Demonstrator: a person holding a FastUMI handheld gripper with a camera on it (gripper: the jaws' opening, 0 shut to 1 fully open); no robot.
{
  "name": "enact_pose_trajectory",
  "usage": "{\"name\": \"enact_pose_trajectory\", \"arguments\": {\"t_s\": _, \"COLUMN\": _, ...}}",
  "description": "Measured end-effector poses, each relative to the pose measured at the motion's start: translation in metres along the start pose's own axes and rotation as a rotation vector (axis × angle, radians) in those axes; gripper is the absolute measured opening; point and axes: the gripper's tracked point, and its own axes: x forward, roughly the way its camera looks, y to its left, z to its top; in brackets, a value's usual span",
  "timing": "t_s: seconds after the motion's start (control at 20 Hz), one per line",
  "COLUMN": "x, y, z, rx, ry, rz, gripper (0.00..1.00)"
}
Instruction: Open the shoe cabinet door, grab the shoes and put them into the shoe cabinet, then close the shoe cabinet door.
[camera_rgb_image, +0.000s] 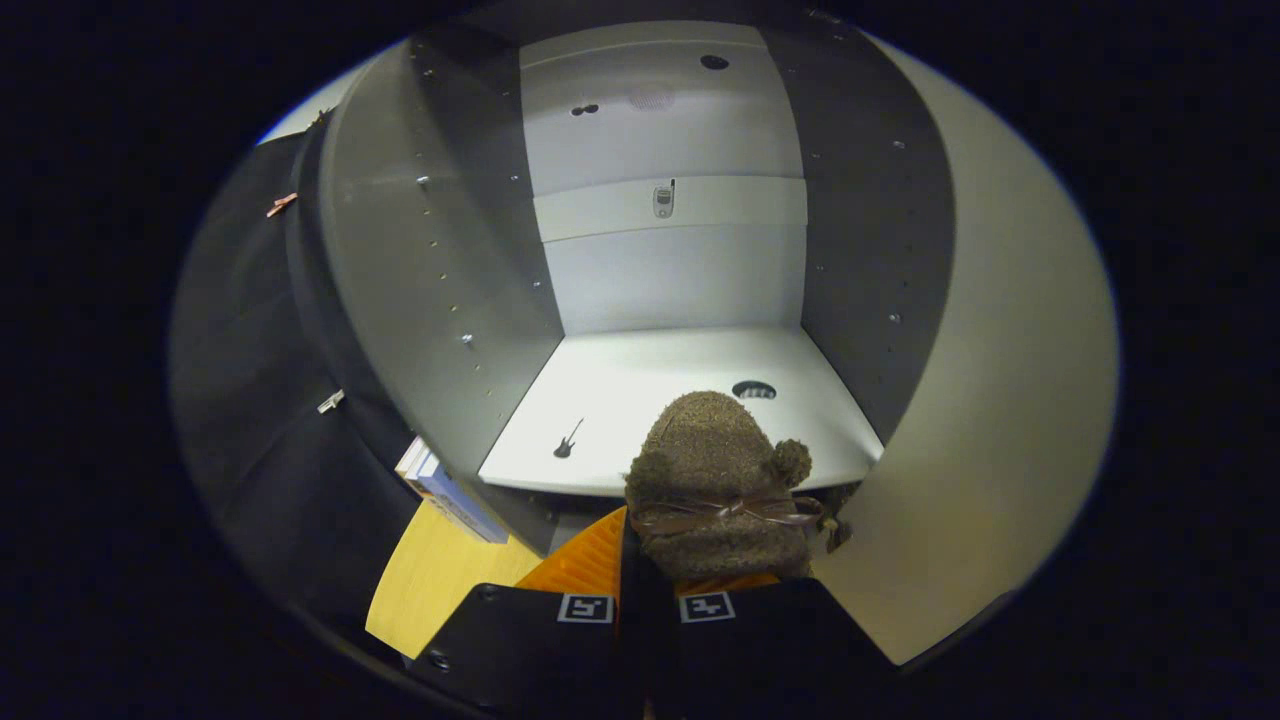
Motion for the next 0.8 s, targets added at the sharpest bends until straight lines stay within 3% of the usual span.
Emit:
{"name": "enact_pose_trajectory", "arguments": {"t_s": 0.35, "x": 0.082, "y": 0.001, "z": 0.049, "rx": -0.055, "ry": 0.01, "rz": -0.049, "gripper": 0.09}}
{"name": "enact_pose_trajectory", "arguments": {"t_s": 0.8, "x": 0.182, "y": -0.018, "z": 0.091, "rx": -0.103, "ry": -0.003, "rz": -0.195, "gripper": 0.09}}
